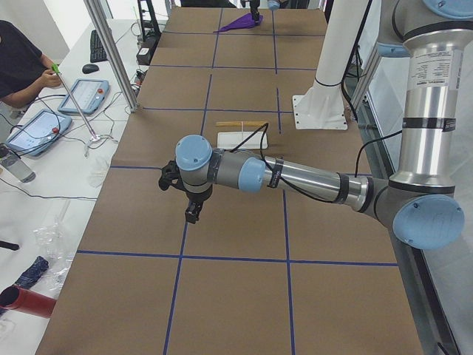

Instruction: Hang towel on rack

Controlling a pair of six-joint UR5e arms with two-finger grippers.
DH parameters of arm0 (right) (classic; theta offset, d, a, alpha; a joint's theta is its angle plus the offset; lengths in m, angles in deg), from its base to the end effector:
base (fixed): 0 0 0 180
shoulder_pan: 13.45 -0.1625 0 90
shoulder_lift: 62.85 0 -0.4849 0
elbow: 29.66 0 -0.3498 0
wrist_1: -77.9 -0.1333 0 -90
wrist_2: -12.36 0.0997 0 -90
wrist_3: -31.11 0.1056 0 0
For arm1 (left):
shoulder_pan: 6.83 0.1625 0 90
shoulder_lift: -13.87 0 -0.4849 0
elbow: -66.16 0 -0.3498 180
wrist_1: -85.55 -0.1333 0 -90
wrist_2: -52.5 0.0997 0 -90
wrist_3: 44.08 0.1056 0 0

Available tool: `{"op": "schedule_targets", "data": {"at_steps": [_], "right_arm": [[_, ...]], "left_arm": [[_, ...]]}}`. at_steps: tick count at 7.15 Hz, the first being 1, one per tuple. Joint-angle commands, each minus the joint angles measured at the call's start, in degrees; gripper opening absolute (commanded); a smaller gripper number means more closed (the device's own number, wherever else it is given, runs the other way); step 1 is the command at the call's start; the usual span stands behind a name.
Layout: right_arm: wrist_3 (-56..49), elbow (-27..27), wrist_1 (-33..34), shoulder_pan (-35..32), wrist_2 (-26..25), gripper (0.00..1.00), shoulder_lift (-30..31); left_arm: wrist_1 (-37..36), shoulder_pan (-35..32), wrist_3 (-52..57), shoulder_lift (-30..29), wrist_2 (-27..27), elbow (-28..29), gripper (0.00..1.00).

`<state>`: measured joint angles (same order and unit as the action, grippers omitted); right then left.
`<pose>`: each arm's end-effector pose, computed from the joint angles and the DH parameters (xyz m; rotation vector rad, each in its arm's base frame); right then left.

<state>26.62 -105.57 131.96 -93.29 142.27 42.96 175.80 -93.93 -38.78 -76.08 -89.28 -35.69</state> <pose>0.0153 -0.2860 0.8735 0.0668 -0.7025 -0.2817 -0.0273 -0.4551 0.6189 0.2150 0.8978 0.2278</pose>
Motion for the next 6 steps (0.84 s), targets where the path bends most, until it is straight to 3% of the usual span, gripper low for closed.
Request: {"op": "schedule_targets", "data": {"at_steps": [1,2,4,6], "right_arm": [[0.01,0.32,-0.01,0.04,0.0,0.59,0.1],[0.09,0.41,-0.01,0.04,0.0,0.45,0.19],[0.1,1.03,-0.01,0.04,-0.09,0.0,0.1],[0.36,0.33,-0.01,-0.05,0.61,0.0,-0.16]], "left_arm": [[0.02,0.0,-0.03,0.03,-0.33,0.08,1.0],[0.02,0.0,-0.03,0.03,-0.33,0.08,1.0],[-0.07,0.0,-0.03,0.03,-0.33,0.08,1.0],[0.02,0.0,0.05,0.03,-0.33,0.08,1.0]]}}
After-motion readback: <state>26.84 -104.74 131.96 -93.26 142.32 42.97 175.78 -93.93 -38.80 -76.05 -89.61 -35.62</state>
